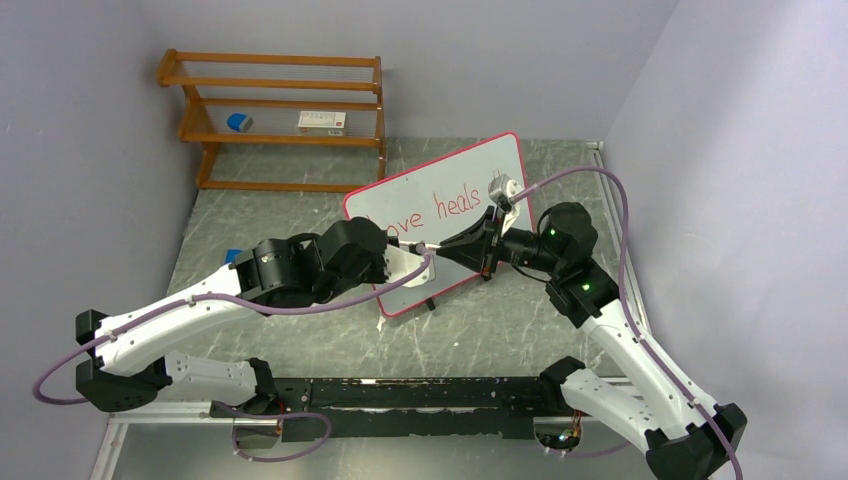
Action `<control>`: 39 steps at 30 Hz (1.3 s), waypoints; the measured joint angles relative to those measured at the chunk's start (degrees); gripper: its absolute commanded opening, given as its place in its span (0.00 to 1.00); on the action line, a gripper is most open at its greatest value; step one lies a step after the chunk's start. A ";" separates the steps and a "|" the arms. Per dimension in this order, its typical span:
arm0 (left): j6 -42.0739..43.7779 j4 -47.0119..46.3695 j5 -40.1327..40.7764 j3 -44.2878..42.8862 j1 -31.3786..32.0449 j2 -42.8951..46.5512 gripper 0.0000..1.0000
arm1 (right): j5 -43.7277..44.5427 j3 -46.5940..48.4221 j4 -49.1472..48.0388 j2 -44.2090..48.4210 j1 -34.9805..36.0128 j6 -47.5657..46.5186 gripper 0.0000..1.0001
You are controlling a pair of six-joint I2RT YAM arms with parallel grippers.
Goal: Write a sentence on the whiteboard
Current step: Close the whiteboard marker at the center of the board.
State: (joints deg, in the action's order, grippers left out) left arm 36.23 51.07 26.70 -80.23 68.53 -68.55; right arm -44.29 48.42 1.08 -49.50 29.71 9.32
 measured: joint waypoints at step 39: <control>0.00 0.50 0.11 -0.94 0.31 -0.44 0.05 | 2.10 0.02 0.85 2.21 0.04 -0.44 0.00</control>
State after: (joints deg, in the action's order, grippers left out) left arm 36.23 51.57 26.81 -81.17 68.84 -68.99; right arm -42.19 48.45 1.93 -47.29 29.76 8.88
